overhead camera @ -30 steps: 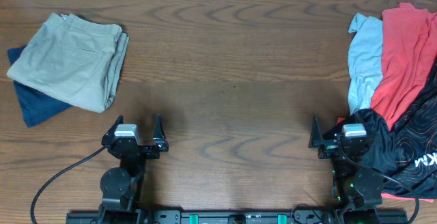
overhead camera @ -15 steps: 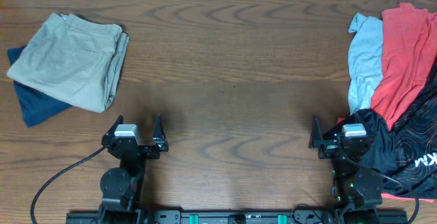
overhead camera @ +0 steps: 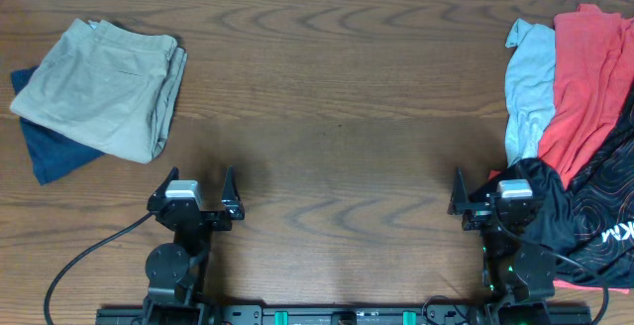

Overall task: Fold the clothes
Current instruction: 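Reach the right gripper into the right pile and grasp the black shirt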

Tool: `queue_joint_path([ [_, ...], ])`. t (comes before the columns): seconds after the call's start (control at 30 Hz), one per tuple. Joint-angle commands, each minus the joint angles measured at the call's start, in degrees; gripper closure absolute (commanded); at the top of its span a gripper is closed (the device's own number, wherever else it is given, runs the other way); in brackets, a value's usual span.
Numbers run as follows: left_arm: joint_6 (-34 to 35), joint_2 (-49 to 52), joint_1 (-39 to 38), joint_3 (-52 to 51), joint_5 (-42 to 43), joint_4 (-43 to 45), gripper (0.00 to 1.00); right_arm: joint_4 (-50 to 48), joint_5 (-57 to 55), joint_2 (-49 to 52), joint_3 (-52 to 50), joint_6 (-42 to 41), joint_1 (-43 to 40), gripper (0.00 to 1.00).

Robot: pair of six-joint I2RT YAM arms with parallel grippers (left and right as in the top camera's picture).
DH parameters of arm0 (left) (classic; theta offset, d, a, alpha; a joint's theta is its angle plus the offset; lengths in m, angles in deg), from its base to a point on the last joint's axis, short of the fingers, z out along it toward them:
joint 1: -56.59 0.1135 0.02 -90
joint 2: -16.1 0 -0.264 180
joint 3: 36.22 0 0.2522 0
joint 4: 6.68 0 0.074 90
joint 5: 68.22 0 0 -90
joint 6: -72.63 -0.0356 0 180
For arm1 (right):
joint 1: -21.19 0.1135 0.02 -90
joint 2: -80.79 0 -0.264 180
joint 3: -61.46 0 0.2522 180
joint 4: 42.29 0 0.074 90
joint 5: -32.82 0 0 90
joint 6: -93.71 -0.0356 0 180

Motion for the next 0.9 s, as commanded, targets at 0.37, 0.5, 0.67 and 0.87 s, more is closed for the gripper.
queue_joint_path([
  [0.37, 1.2, 16.6, -0.2, 7.7, 2.1, -2.4, 0.02, 12.8, -8.9, 2.8, 8.6, -10.3, 0.7, 0.01],
  [0.5, 1.1, 28.1, -0.2, 13.9, 2.1, -2.4, 0.02, 18.6, -10.7, 7.7, 13.4, -13.4, 0.7, 0.01],
  [0.67, 1.1, 43.5, -0.2, 22.0, 2.8, -2.4, 0.02, 23.0, -10.6, 17.6, 19.8, -15.0, 0.6, 0.01],
  [0.87, 1.1, 57.3, -0.2, 32.4, 6.9, -6.8, 0.02, 33.9, -10.2, 31.6, 30.3, -21.4, -0.4, 0.01],
])
